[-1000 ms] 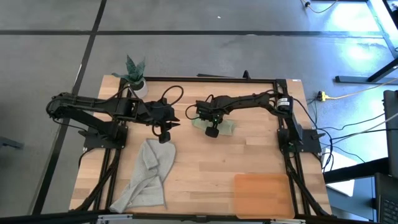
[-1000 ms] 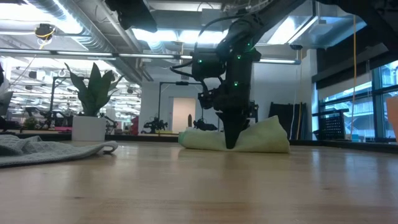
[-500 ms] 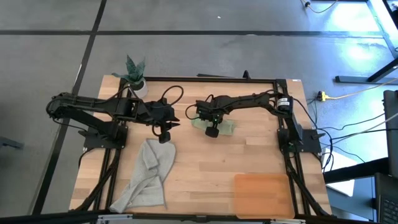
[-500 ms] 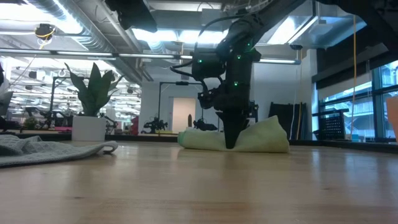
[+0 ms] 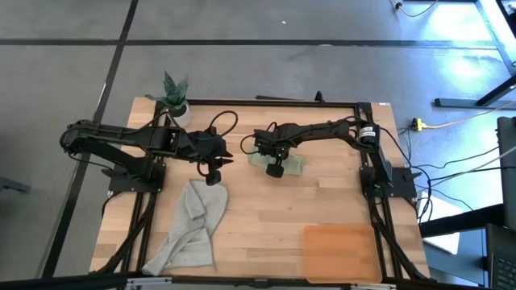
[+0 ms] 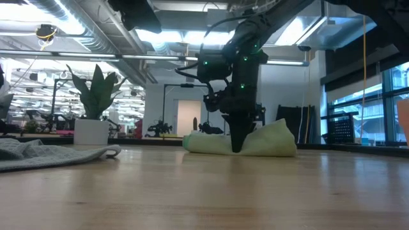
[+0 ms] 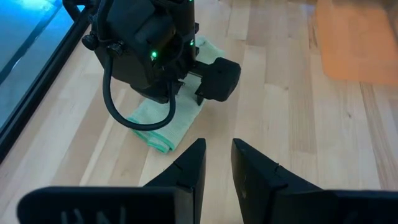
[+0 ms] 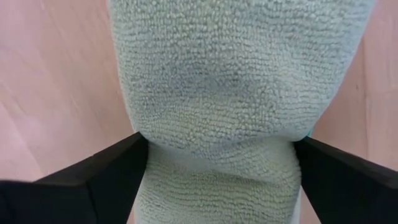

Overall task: Roll microfiber towels into tight, uniform cylinder then place into a basket
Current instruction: Put the green microfiber cloth into the orange bin

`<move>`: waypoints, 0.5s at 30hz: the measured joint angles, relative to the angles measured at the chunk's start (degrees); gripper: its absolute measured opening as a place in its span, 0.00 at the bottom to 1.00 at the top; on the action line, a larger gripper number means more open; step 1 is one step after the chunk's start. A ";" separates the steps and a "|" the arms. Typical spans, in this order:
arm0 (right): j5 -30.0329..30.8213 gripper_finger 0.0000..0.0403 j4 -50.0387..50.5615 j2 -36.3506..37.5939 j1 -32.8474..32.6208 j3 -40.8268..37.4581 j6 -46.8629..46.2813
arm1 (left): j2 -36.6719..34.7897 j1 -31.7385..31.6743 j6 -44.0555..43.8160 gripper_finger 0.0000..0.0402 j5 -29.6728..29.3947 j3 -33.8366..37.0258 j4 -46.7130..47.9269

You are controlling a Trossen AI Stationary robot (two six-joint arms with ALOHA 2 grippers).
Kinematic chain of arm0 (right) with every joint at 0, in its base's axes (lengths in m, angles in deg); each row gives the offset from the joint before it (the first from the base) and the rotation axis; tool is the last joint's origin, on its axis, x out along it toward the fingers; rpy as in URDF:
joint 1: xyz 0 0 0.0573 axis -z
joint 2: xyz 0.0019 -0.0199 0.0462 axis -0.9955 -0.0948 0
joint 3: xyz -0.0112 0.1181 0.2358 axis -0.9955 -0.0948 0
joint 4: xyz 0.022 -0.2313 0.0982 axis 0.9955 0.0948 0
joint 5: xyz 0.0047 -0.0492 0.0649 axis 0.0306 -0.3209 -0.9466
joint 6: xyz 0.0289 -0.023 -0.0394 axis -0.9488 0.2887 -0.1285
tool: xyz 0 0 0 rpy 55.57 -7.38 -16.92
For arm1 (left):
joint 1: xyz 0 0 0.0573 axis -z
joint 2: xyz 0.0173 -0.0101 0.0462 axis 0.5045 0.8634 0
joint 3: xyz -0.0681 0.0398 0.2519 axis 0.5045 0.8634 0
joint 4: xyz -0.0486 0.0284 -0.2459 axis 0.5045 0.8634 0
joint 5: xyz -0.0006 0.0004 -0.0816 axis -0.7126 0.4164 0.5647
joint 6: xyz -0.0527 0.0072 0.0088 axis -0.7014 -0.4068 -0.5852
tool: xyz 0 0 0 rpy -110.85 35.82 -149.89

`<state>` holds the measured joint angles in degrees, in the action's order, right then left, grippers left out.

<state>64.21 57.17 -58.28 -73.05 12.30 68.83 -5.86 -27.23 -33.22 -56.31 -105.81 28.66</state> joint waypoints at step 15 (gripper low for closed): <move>-0.62 0.72 -1.70 -0.04 -0.04 0.00 -0.17 | 0.00 0.00 0.02 0.17 0.00 0.00 -0.01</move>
<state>63.59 55.47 -58.33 -73.10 12.30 68.66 -5.86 -27.23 -33.20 -56.31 -105.81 28.65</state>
